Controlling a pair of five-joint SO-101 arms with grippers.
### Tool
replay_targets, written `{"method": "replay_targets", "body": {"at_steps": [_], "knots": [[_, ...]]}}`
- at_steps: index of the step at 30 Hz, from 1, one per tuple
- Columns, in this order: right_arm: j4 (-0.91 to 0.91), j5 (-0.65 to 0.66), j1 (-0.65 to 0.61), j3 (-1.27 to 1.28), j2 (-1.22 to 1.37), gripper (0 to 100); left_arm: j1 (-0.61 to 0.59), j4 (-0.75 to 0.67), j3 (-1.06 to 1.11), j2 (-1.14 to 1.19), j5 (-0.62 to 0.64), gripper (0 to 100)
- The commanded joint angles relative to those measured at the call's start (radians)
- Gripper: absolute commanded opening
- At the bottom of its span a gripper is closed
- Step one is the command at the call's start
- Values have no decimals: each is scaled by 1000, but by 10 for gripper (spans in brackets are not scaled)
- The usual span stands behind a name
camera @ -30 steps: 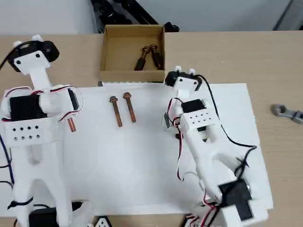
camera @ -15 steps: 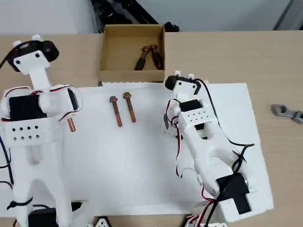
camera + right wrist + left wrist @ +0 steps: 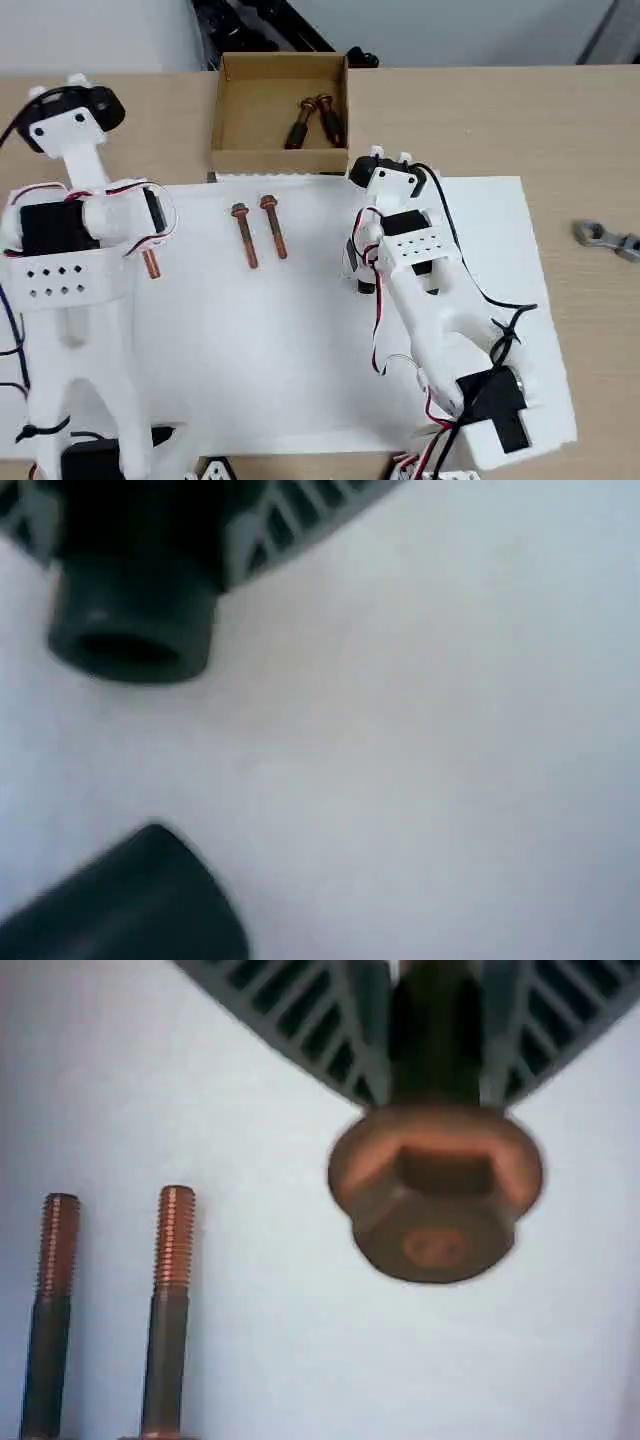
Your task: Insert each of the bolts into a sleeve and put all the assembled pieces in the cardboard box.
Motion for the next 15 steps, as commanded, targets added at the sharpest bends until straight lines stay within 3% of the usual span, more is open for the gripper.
{"method": "replay_targets", "body": {"at_steps": [1,10,15], "knots": [[-15,-5,2,15,-2,12,-6,-23,-5,-43,-6,6],[-51,26,-1,46,70,23,-6,-23,-5,-43,-6,6],[-58,64,-27,46,99,154,-6,-23,-5,-43,-8,6]]}}
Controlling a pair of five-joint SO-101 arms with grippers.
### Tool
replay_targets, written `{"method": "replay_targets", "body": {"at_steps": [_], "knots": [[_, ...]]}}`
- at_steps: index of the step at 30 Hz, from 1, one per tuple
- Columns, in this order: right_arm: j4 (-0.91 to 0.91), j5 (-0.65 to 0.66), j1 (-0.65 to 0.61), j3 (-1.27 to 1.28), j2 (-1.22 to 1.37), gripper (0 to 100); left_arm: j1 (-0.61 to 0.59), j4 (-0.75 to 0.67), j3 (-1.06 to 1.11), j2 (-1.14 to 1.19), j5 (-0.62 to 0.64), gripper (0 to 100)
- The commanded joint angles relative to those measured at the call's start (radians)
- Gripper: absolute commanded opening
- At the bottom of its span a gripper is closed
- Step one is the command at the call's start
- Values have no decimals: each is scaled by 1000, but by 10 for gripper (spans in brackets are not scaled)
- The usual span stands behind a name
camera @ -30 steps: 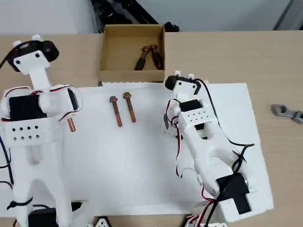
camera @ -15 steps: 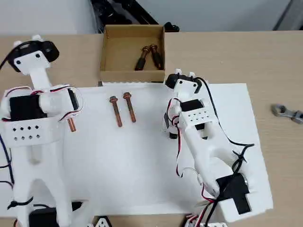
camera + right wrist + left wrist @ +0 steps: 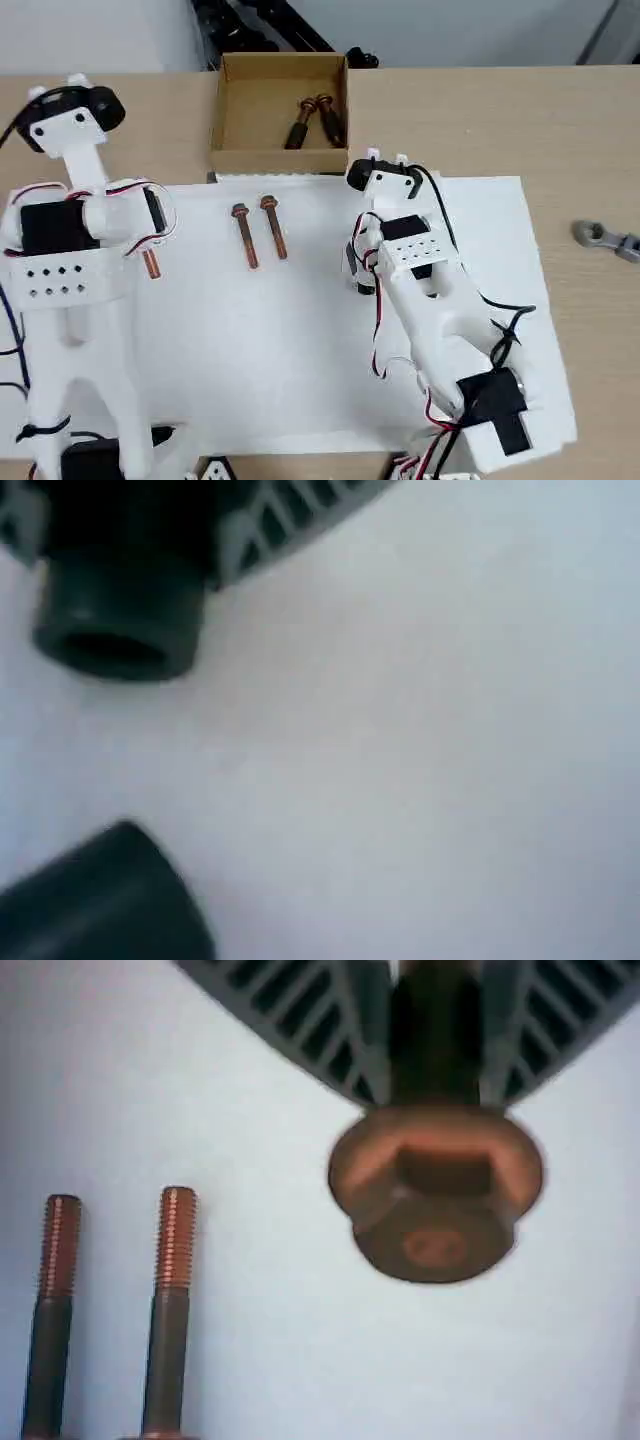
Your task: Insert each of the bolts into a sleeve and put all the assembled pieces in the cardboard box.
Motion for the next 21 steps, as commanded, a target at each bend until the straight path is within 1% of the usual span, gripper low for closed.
{"method": "replay_targets", "body": {"at_steps": [1,3,5,11,17,21], "knots": [[-10,21,-35,9,68,182,-6,-23,-5,-43,-8,6],[-10,21,-50,9,71,216,-6,-23,-5,-43,-8,6],[-10,21,-59,9,71,206,-6,-23,-5,-43,-8,6],[-10,23,-53,9,71,132,-6,-23,-5,-43,-25,6],[-10,23,-51,9,71,0,-6,-23,-5,-43,-25,6],[-2,28,-50,9,67,2,-6,-23,-5,-43,-25,6]]}}
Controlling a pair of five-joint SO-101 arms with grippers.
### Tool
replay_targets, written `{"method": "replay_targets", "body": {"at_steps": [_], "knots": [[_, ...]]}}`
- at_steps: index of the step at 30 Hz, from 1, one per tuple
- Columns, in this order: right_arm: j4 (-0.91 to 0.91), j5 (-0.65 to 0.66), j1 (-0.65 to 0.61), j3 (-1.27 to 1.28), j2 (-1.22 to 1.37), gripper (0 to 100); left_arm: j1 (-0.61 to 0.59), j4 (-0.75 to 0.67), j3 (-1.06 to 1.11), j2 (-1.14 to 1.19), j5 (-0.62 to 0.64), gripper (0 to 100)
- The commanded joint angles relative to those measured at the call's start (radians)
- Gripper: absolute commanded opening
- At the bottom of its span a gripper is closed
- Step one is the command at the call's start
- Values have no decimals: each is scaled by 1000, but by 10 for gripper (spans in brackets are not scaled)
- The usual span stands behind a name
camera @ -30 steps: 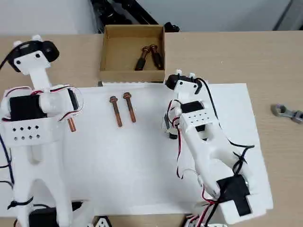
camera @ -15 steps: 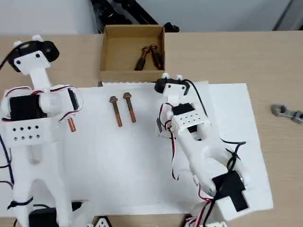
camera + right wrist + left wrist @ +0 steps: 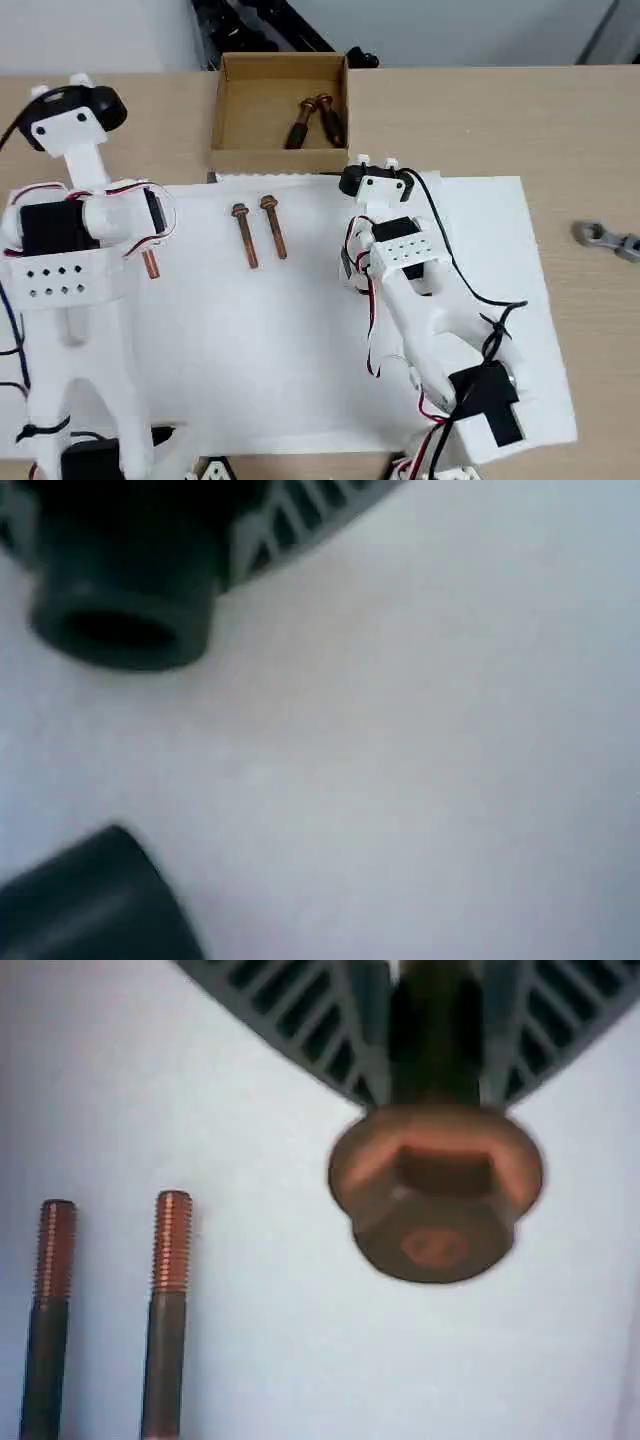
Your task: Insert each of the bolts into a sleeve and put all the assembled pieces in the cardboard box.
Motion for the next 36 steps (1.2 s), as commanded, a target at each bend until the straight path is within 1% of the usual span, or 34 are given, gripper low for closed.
{"method": "replay_targets", "body": {"at_steps": [1,4,6,11,17,19,23,27,29,31,33,36], "knots": [[7,35,-10,9,30,2,-6,-23,-5,-43,-8,6],[8,129,-10,9,13,2,-6,-28,-5,-44,-11,6],[8,155,-10,9,-35,2,-6,-44,-7,-44,-11,6],[8,256,47,9,-312,2,-6,-52,-7,-44,-11,6],[25,262,104,14,-776,2,-6,-52,-7,-44,-12,6],[56,262,110,15,-921,2,-6,-55,-7,-44,-12,6],[148,262,107,57,-1161,2,-2,-106,-7,-44,-11,6],[171,262,107,222,-1337,2,0,-210,-7,-44,-11,6],[125,264,101,324,-1402,2,8,-279,-8,-44,-9,6],[2,305,53,417,-1426,2,40,-350,-16,-44,-9,6],[-128,365,-10,506,-1415,2,95,-410,-39,-44,-6,5],[-312,391,-96,641,-1365,2,196,-496,-73,-44,-6,5]]}}
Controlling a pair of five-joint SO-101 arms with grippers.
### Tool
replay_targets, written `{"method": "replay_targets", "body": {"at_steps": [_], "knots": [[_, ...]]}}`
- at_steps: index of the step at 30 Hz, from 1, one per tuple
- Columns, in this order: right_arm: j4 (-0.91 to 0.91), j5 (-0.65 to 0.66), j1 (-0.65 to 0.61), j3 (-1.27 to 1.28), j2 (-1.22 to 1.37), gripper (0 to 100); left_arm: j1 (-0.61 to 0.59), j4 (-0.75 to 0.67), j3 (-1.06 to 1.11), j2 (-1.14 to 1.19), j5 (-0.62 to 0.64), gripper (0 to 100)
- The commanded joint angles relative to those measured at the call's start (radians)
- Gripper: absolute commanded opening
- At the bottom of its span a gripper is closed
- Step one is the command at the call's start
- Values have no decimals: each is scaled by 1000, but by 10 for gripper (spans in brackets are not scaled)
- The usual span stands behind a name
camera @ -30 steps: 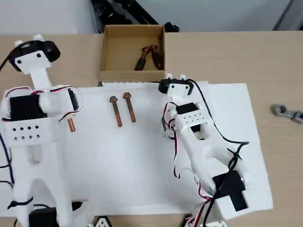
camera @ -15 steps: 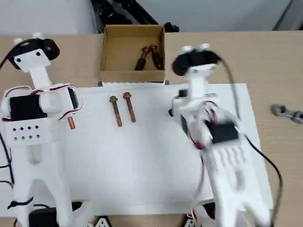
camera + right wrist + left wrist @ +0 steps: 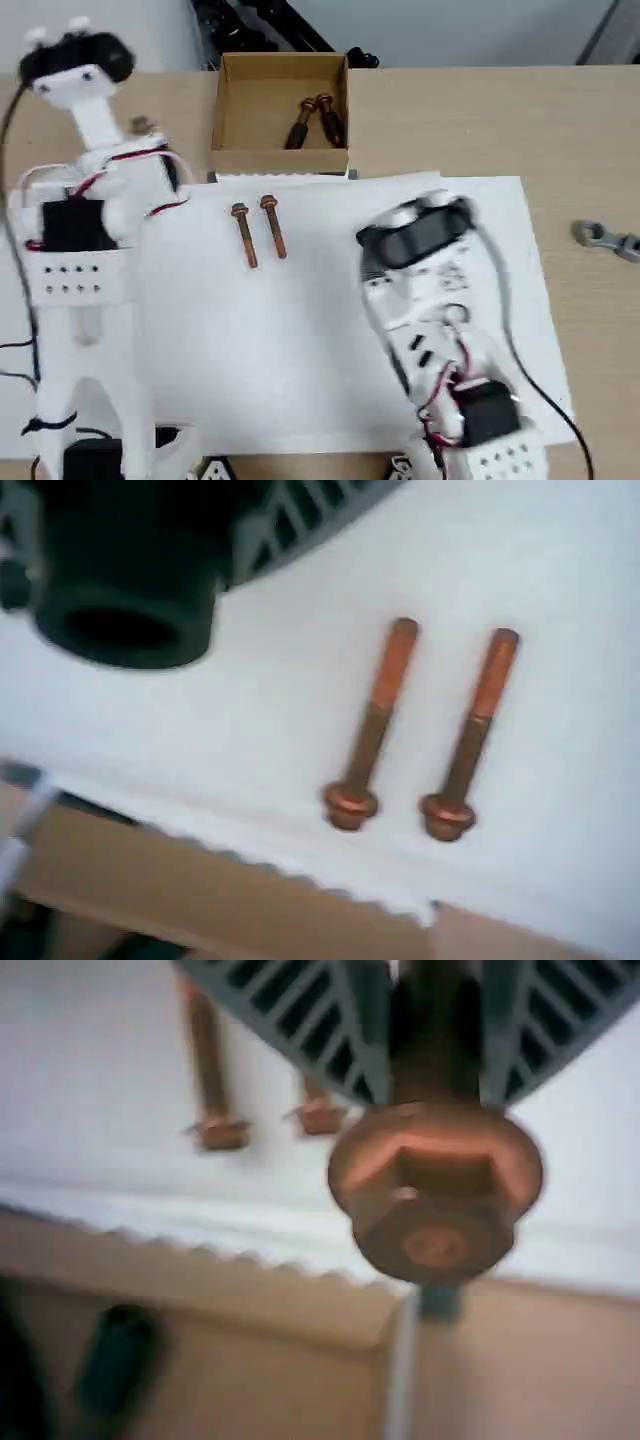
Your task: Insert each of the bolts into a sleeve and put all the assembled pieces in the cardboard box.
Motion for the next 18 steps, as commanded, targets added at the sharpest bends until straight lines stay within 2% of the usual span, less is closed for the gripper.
{"method": "replay_targets", "body": {"at_steps": [1,3,5,11,18], "knots": [[-251,32,-87,117,56,2,107,-118,-79,-44,-2,5],[-389,21,-114,164,124,2,137,-152,-90,-44,-2,5],[-447,-14,-124,163,180,2,146,-163,-91,-44,-6,5],[-351,69,-122,63,191,2,210,-132,-91,-64,-80,5],[-360,89,-151,44,134,2,307,-115,5,-287,-161,5]]}}
